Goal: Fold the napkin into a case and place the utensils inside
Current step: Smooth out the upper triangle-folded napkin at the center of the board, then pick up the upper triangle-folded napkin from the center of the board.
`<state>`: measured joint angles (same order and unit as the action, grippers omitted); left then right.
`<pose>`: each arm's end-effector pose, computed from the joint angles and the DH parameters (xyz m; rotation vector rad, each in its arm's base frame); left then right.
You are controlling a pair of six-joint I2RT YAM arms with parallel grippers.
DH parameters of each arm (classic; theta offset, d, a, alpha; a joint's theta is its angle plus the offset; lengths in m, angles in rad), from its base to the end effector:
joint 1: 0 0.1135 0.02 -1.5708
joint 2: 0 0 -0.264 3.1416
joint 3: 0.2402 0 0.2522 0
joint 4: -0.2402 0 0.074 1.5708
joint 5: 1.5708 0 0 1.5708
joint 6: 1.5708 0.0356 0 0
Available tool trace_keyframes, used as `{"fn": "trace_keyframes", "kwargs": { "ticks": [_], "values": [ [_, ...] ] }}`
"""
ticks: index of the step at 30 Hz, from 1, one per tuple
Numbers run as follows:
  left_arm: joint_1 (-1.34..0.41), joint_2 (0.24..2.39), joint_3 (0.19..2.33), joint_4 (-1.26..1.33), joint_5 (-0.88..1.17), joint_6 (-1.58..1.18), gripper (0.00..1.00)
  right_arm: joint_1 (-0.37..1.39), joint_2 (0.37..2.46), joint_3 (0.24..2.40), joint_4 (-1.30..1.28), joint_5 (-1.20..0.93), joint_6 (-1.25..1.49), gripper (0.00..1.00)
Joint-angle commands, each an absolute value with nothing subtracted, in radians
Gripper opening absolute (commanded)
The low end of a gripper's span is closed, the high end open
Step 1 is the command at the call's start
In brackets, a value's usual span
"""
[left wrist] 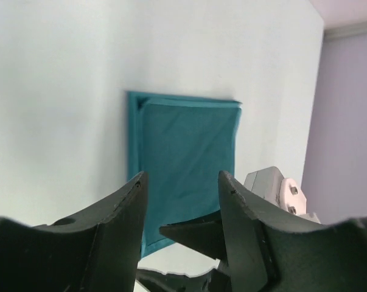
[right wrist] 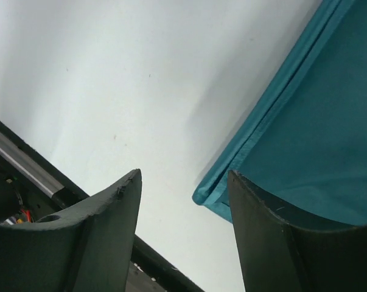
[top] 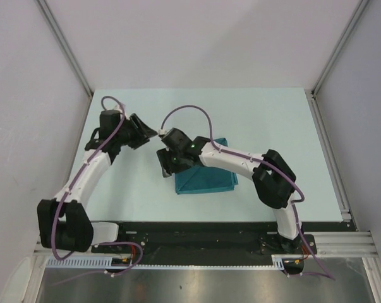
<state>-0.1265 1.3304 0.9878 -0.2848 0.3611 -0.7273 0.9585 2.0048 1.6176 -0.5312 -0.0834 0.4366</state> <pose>0.2909 -0.0497 0.2811 -0.4719 2.2409 -0.8605 0.2545 0.3675 0.2291 -0.7110 2.5194 0.6525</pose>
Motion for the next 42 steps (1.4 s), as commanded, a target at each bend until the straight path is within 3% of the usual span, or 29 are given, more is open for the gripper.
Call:
{"fn": "trace_keyframes", "kwargs": {
  "ticks": [1,23,42],
  "values": [
    [-0.061,1.232,0.95,-0.455,0.198,-0.762,0.55,0.991,2.097,1.719,-0.718,0.069,0.474,0.61],
    [0.021,1.206,0.848,-0.437,0.334,-0.681,0.53,1.101,2.256,1.968,-0.965,0.252,0.514,0.56],
    [0.044,1.213,0.816,-0.405,0.406,-0.661,0.52,1.106,2.295,1.934,-0.973,0.249,0.529,0.45]
  ]
}}
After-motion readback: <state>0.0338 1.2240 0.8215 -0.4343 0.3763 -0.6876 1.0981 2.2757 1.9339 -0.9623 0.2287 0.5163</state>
